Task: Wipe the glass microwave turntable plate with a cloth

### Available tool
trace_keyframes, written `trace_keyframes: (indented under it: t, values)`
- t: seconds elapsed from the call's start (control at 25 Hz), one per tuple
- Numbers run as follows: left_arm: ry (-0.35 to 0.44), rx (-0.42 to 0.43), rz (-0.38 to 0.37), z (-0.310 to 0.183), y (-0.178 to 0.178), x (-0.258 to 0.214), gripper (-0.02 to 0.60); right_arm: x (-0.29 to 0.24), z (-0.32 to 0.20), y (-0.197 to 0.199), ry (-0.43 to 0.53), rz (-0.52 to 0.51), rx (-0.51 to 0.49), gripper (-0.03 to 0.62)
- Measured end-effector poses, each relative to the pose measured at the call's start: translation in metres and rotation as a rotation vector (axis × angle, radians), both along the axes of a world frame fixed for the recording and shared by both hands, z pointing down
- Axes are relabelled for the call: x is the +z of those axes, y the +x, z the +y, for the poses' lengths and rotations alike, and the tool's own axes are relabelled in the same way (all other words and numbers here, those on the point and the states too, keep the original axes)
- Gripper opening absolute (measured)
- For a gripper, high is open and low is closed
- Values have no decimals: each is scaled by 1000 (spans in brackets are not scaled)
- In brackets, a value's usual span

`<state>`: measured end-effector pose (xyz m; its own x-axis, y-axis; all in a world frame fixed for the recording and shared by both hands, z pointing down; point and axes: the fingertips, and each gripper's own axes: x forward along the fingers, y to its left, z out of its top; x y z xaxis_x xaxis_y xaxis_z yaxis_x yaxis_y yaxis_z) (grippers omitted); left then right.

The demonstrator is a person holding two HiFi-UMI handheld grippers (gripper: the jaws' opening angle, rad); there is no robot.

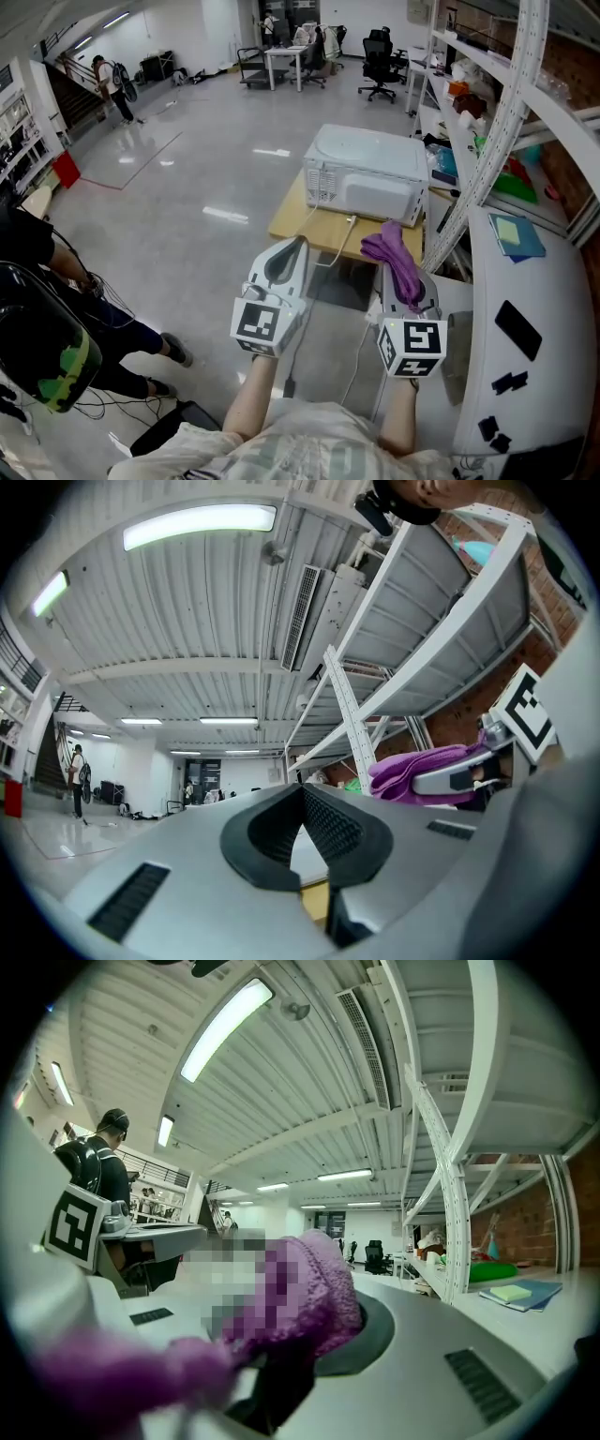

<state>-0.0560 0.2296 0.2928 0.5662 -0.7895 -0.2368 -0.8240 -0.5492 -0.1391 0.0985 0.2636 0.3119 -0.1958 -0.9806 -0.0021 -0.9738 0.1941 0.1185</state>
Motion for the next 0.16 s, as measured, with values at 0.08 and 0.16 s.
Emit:
trace_keyframes:
  t: [0.08, 0.16]
  values:
    - [-1, 8, 3, 0, -2, 0, 3, 0, -1, -3, -2, -1, 1, 57]
    - [0, 17, 11, 1, -5, 0, 2, 0, -2, -6, -3, -2, 1, 57]
